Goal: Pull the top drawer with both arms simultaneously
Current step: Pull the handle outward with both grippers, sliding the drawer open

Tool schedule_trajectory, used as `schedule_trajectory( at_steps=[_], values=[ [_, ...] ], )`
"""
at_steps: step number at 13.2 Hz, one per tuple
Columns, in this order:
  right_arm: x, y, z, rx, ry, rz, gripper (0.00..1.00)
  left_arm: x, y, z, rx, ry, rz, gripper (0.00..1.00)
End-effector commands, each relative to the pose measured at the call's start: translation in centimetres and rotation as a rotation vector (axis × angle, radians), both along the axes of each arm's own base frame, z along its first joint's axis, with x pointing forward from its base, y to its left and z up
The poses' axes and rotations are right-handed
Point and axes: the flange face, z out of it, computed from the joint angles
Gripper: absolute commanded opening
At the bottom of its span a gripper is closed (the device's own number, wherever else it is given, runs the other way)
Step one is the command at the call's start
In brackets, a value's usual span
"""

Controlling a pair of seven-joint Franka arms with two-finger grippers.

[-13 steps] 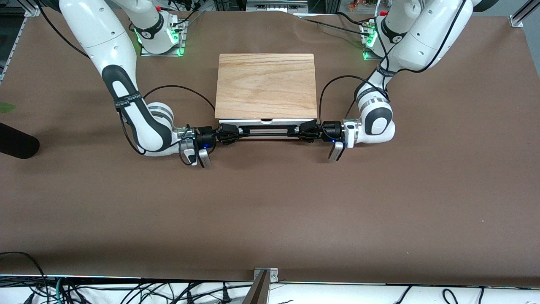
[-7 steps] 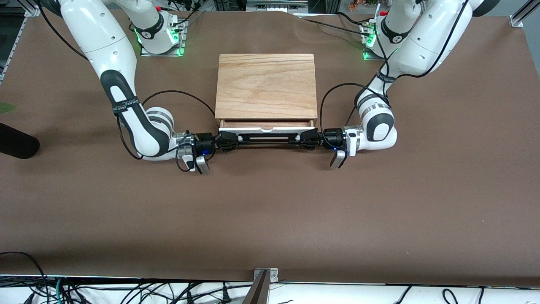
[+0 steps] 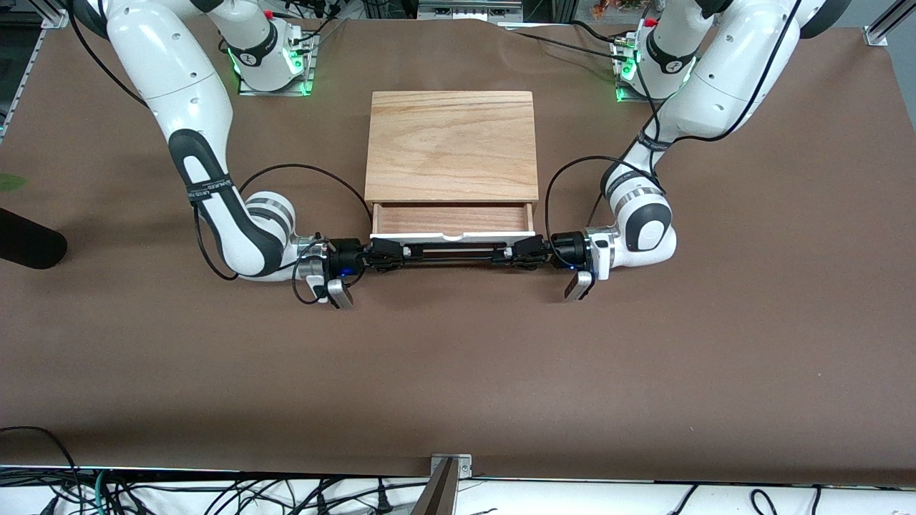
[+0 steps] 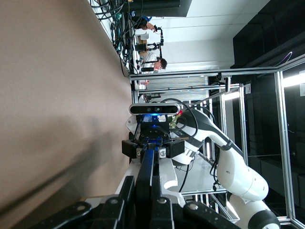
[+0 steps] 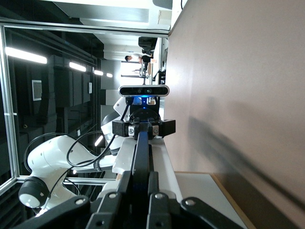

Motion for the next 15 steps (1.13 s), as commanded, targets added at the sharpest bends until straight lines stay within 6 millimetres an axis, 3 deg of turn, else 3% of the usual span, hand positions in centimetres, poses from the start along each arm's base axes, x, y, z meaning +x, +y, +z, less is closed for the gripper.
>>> schedule_trajectory(
  at_steps=[1,6,12,15],
  values=[
    [3.3,0.6,1.6,0.077,0.001,-0.066,0.09,1.4,0.1,-0.3,-0.016,0.012,0.074,0.00],
    [5.1,0.4,1.7,0.092,-0.027,-0.080,0.09,2.4,-0.7,-0.7,-0.029,0.009,0.085,0.00],
    [8.4,-0.4,1.5,0.114,-0.078,-0.109,0.09,4.4,1.0,-3.1,-0.009,0.025,0.115,0.00],
    [9.7,-0.5,0.7,0.126,-0.093,-0.123,0.09,4.6,1.3,-3.2,-0.010,0.025,0.130,0.00]
  ],
)
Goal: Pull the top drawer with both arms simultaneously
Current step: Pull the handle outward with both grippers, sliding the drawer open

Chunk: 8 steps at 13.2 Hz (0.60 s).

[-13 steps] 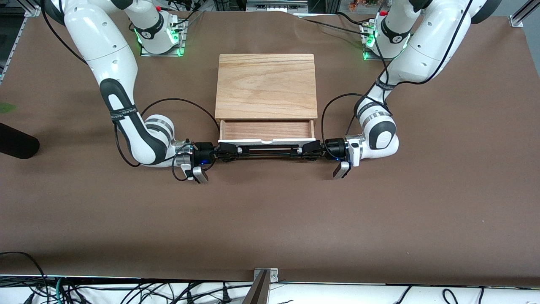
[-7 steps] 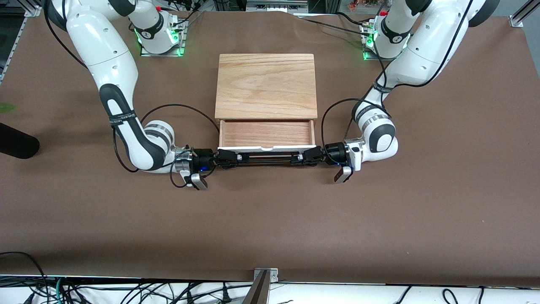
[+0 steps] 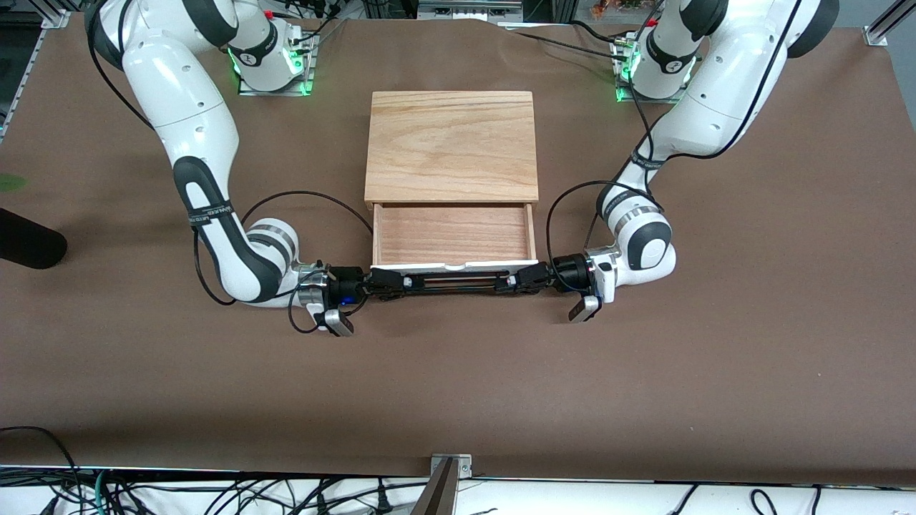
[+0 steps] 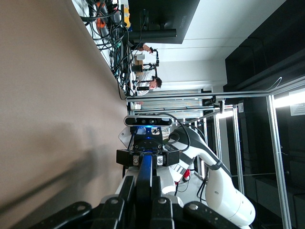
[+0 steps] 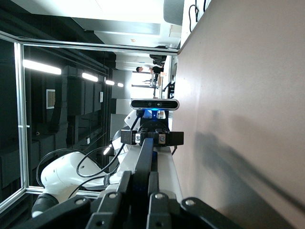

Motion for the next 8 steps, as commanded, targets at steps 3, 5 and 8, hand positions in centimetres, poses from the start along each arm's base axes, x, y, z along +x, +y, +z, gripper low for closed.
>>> schedule_trajectory(
  at_steps=[3,5,8],
  values=[
    [5.4,-1.4,1.7,0.075,-0.084,-0.098,0.09,-0.1,0.9,-2.4,0.033,0.026,0.044,0.29],
    [5.4,-1.5,1.9,0.075,-0.086,-0.097,0.09,-0.9,0.9,-2.6,0.034,0.042,0.040,0.41],
    [5.4,-1.5,2.7,0.075,-0.093,-0.095,0.10,-1.4,1.0,-1.3,0.036,0.042,0.037,0.82]
  ],
)
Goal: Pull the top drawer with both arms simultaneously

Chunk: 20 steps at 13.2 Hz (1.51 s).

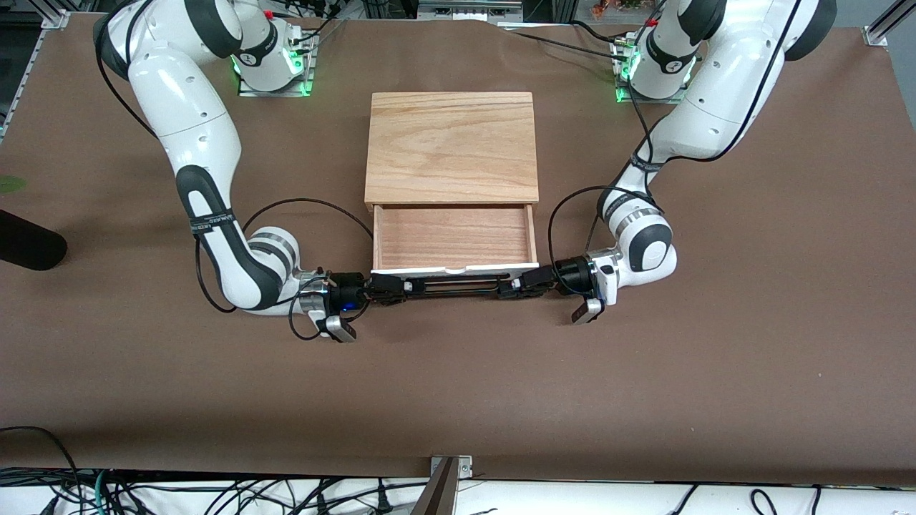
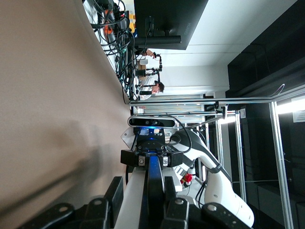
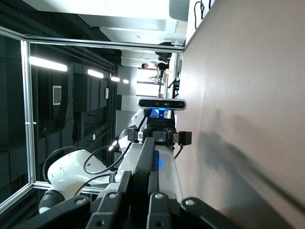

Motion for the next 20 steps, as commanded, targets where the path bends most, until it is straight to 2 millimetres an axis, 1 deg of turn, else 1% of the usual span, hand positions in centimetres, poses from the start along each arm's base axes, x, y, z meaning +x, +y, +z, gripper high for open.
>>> schedule_trajectory(
  at_steps=[1,2,3,4,5,6,7,8,9,10,11,12,13,14,15,16,18,19,20],
  values=[
    [4.5,-1.6,3.7,0.052,-0.092,-0.115,0.25,-1.2,0.4,0.5,0.026,0.008,0.008,0.86],
    [4.3,-1.7,3.7,0.050,-0.086,-0.115,0.61,-0.7,0.8,1.5,0.031,0.009,0.013,0.86],
    [4.1,-2.7,3.1,0.036,-0.092,-0.114,1.00,-0.3,1.1,2.7,0.042,0.030,0.011,0.86],
    [3.8,-2.9,2.8,0.005,-0.103,-0.086,1.00,0.3,1.6,4.3,0.057,0.052,-0.011,0.87],
    [3.8,-3.2,3.1,-0.027,-0.121,-0.055,1.00,1.0,2.6,6.0,0.084,0.076,-0.030,0.91],
    [3.8,-3.5,2.9,-0.042,-0.123,-0.047,1.00,1.4,3.4,7.0,0.098,0.088,-0.040,1.00],
    [3.8,-3.2,3.9,-0.043,-0.119,-0.043,1.00,1.5,4.0,7.9,0.102,0.088,-0.039,1.00],
    [3.5,-3.7,5.2,-0.072,-0.075,-0.034,1.00,1.5,4.2,9.3,0.108,0.094,-0.044,1.00],
    [3.2,-4.4,7.5,-0.136,-0.034,-0.006,1.00,1.3,5.3,10.5,0.153,0.119,-0.068,1.00],
    [3.1,-5.1,9.4,-0.208,-0.016,0.035,1.00,1.4,6.3,12.4,0.211,0.129,-0.089,1.00],
    [3.2,-6.5,11.2,-0.291,-0.030,0.069,1.00,1.4,7.2,14.4,0.244,0.162,-0.100,1.00],
    [3.1,-8.1,12.6,-0.385,-0.040,0.102,1.00,0.9,8.0,15.9,0.296,0.171,-0.112,1.00],
    [2.7,-9.7,14.0,-0.479,-0.037,0.129,1.00,0.6,9.4,17.3,0.368,0.156,-0.112,1.00],
    [2.2,-11.1,15.9,-0.579,-0.035,0.155,1.00,0.1,10.5,18.7,0.437,0.147,-0.127,1.00],
    [1.5,-12.3,18.0,-0.695,-0.025,0.179,1.00,-0.1,11.3,20.5,0.512,0.146,-0.150,1.00],
    [0.9,-13.4,20.2,-0.816,-0.017,0.198,1.00,-0.4,11.9,22.4,0.609,0.159,-0.166,1.00],
    [-1.0,-15.1,25.1,-1.044,0.042,0.240,1.00,-1.3,12.5,27.3,0.795,0.206,-0.163,1.00],
    [-1.7,-16.0,27.6,-1.145,0.055,0.226,1.00,-2.0,12.9,29.6,0.873,0.226,-0.158,1.00],
    [-2.5,-16.7,30.1,-1.240,0.053,0.216,1.00,-3.1,13.1,31.3,0.950,0.225,-0.183,1.00]
  ],
)
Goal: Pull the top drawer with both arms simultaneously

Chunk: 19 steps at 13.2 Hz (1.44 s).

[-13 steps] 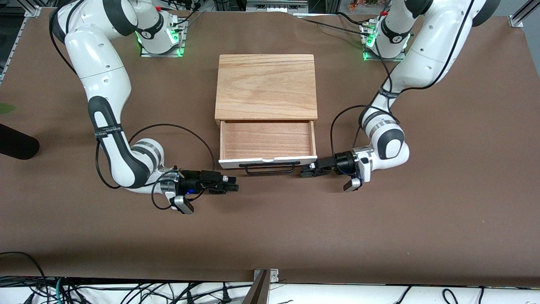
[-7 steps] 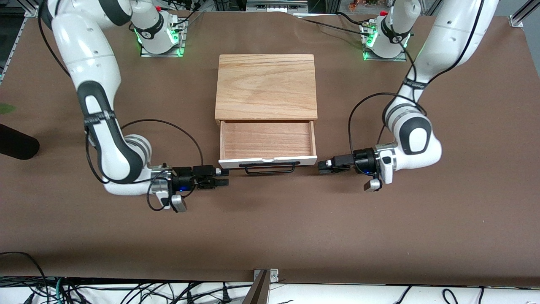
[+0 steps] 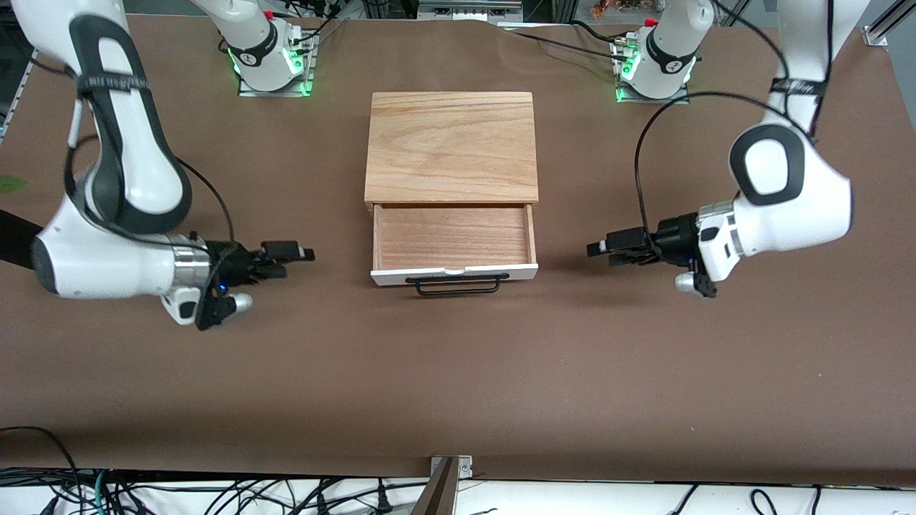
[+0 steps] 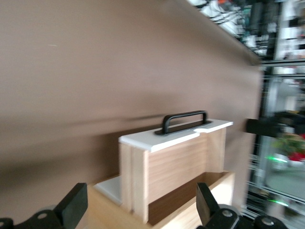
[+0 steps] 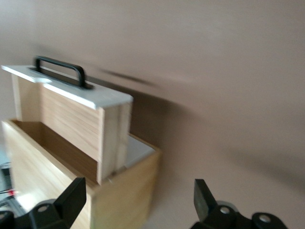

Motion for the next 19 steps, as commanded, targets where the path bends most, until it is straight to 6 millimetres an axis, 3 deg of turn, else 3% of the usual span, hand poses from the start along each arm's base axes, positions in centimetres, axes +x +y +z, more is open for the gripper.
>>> schedule_trajectory(
  at_steps=[1,5,7,10,12,14,19],
  values=[
    [-3.3,-2.2,6.0,-0.235,-0.031,-0.024,1.00,-4.0,0.7,5.0,0.179,0.004,-0.043,1.00],
    [-8.8,-6.2,13.3,-0.494,-0.104,-0.006,1.00,-7.3,3.3,9.9,0.477,-0.002,-0.198,1.00],
    [-9.9,-11.9,14.8,-0.514,-0.070,-0.132,1.00,-7.6,5.1,12.5,0.616,0.013,-0.249,1.00],
    [-10.5,-14.6,16.9,-0.519,-0.110,-0.201,1.00,-7.8,7.4,17.0,0.768,0.022,-0.274,1.00],
    [-10.9,-14.6,17.5,-0.523,-0.116,-0.198,1.00,-8.0,8.2,18.9,0.827,0.018,-0.274,1.00],
    [-10.9,-14.7,17.4,-0.523,-0.111,-0.197,1.00,-7.7,9.2,18.8,0.823,0.020,-0.262,1.00],
    [-10.7,-14.7,17.3,-0.527,-0.113,-0.198,1.00,-8.0,9.6,18.6,0.773,0.041,-0.234,1.00]
  ],
)
